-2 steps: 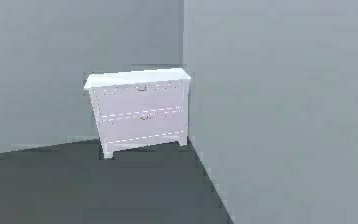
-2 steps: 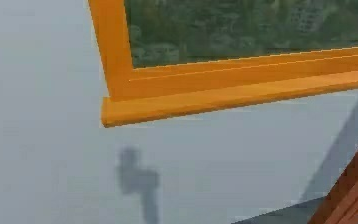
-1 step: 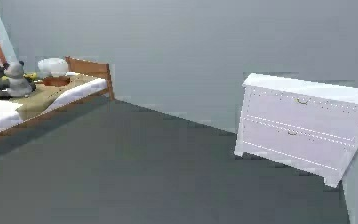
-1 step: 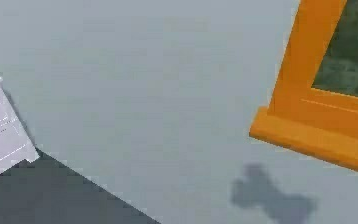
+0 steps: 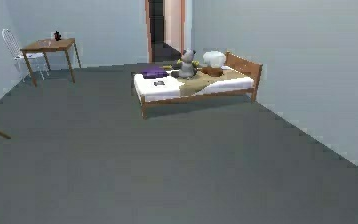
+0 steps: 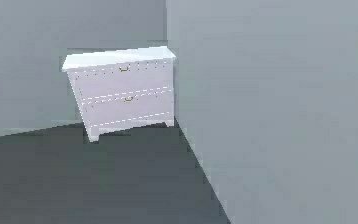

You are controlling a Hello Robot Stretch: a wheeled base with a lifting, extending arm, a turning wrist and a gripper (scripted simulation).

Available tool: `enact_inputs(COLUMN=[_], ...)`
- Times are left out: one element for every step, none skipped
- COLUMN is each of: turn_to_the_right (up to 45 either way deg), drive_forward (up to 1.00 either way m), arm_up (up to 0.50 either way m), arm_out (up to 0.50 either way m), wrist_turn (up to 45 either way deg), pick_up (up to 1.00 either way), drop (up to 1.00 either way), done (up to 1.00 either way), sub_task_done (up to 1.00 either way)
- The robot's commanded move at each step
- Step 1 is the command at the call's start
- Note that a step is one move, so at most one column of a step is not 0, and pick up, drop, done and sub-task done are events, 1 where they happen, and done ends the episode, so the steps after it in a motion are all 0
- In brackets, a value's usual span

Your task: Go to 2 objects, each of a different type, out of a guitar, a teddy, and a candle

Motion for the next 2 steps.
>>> enact_inputs(turn_to_the_right=[0.0, 0.0], drive_forward=[1.0, 1.0], arm_up=[0.0, 0.0], arm_out=[0.0, 0.0], wrist_turn=[0.0, 0.0], pick_up=[0.0, 0.0], drop=[0.0, 0.0], done=[0.0, 0.0], sub_task_done=[0.0, 0.0])
